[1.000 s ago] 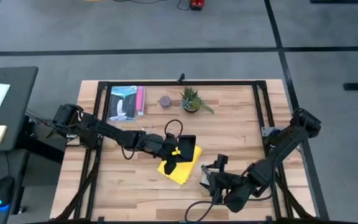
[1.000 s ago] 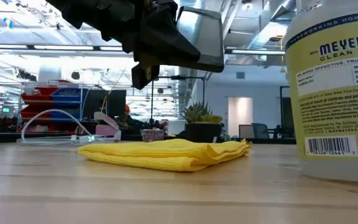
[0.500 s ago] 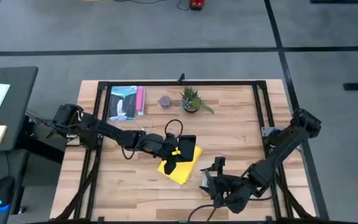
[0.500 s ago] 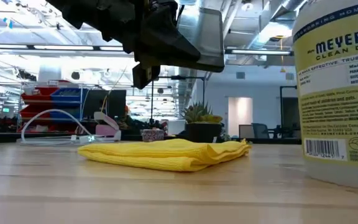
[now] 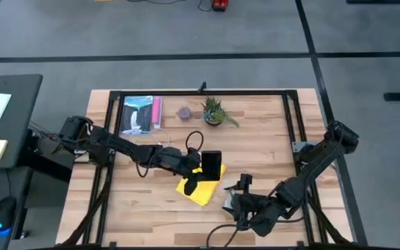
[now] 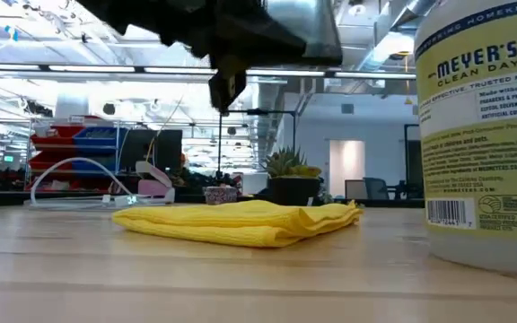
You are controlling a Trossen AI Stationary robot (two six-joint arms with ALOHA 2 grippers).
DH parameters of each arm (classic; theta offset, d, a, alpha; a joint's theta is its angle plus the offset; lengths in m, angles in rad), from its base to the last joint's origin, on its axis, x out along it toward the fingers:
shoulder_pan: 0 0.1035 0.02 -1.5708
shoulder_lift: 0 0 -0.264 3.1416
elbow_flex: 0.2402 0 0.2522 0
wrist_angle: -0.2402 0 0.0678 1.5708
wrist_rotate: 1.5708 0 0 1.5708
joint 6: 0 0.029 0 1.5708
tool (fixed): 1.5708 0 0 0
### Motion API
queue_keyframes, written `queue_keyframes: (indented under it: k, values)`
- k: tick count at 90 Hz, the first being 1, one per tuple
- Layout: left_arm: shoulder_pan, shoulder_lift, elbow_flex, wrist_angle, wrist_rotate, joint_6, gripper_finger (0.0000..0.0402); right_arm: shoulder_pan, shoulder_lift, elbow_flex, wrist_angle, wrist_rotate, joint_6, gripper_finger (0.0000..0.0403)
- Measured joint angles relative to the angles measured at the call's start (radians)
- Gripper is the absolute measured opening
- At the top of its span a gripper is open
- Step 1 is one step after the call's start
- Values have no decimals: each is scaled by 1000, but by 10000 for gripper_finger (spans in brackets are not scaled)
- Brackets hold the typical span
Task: Apply microfiber cloth
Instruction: Spray the front of the cellphone
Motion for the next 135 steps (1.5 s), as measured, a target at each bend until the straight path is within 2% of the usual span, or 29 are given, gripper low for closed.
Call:
queue_keyframes:
  k: [18,39,73,86,94,116,135]
  values:
    - [30,0,35,-14,3,54,9,-9,0,0,1,-2,1,292]
    - [43,0,41,-13,22,65,9,-43,-1,0,6,-74,11,292]
    - [43,1,41,-12,70,96,9,-31,-1,0,1,-77,3,292]
    - [43,68,44,53,116,93,9,-30,-1,0,0,-77,0,292]
    - [43,126,84,22,117,78,9,-31,-1,0,2,-77,1,292]
    - [38,193,234,-166,-18,73,9,-32,-1,0,-1,-77,4,292]
    - [17,193,263,-191,-101,94,9,-40,-1,0,-3,-80,20,292]
